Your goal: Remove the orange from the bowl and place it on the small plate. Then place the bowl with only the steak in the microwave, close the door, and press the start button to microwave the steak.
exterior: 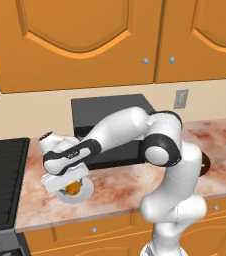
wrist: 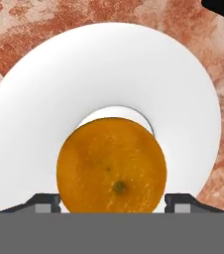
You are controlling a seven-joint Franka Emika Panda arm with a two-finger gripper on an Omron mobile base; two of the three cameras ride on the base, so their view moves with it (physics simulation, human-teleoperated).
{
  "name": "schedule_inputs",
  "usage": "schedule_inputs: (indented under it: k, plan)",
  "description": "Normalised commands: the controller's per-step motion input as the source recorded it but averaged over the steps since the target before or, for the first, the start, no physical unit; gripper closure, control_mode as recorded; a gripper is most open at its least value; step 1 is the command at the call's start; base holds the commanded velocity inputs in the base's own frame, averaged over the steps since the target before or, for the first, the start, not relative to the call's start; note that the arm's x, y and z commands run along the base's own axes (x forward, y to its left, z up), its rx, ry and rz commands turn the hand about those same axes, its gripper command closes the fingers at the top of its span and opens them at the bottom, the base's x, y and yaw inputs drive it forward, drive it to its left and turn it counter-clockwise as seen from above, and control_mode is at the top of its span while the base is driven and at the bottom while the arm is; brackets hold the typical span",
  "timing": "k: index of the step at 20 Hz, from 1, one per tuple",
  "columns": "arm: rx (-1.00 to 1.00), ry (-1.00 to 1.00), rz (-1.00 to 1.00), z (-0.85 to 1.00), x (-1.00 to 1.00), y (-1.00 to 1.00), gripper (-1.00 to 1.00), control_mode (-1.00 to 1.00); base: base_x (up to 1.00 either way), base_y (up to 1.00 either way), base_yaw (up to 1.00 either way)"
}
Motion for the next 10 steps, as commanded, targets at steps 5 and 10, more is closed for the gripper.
schedule_inputs:
  k: [5, 10]
  plan:
    - [0.02, -0.05, 0.00, 0.17, 0.00, -0.31, -1.00, -1.00, 0.00, 0.00, 0.00]
    - [0.05, -0.18, 0.00, 0.56, -0.34, -0.42, -1.00, -1.00, 0.00, 0.00, 0.00]
